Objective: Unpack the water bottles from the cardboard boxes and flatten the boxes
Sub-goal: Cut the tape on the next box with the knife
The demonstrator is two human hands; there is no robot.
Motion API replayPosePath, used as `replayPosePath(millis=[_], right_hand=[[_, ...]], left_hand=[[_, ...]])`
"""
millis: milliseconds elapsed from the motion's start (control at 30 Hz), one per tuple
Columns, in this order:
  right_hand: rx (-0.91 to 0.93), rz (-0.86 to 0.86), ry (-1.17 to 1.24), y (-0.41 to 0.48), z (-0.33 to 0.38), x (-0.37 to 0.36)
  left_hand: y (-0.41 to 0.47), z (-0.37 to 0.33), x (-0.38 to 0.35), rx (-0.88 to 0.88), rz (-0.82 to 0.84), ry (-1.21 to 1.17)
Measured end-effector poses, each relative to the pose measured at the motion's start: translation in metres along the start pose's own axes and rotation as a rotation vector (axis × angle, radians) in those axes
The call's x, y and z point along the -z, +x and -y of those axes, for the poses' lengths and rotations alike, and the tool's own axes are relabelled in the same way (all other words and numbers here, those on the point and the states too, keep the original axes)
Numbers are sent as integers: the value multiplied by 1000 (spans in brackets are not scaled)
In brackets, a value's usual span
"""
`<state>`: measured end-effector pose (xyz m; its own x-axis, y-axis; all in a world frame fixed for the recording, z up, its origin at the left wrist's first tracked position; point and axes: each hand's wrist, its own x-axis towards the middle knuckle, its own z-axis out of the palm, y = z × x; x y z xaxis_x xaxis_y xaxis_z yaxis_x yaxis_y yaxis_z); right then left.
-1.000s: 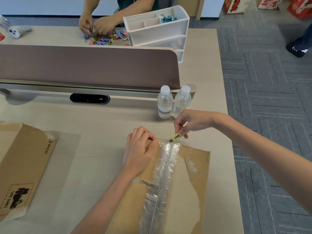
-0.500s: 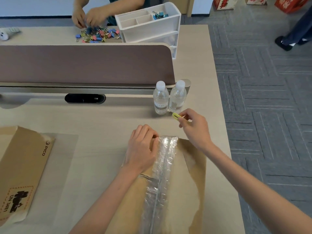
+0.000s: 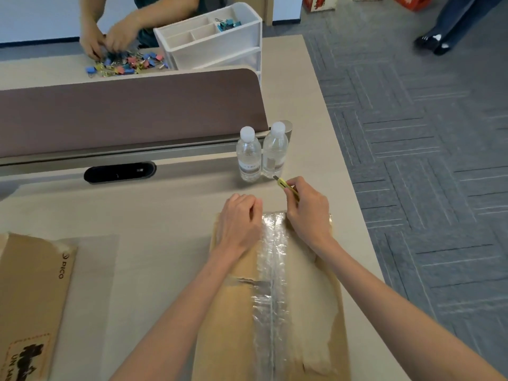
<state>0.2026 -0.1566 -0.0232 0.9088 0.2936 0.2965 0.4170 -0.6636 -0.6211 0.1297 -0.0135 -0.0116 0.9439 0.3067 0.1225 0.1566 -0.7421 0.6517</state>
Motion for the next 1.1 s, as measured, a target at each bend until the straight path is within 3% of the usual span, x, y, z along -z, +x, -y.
replayPosePath(millis=[267,533,633,733,900,1100], right_hand=[[-12,-20,-49,2,-3,-6],[-21,-11,-92,1,0,-7],[-129,10,25,4,3,-2],[-312,178,238,18,1,11],[-359,694,384,43,-2,45],[-304,894,328,67,-2,60]], left_hand=[[6,0,9,-1,-8,-146],[6,6,20,52,130,-228],[6,10,28,23,235,-185],[8,16,36,-2,308,-163],[8,13,40,-1,346,-84],[1,10,31,21,287,-15]])
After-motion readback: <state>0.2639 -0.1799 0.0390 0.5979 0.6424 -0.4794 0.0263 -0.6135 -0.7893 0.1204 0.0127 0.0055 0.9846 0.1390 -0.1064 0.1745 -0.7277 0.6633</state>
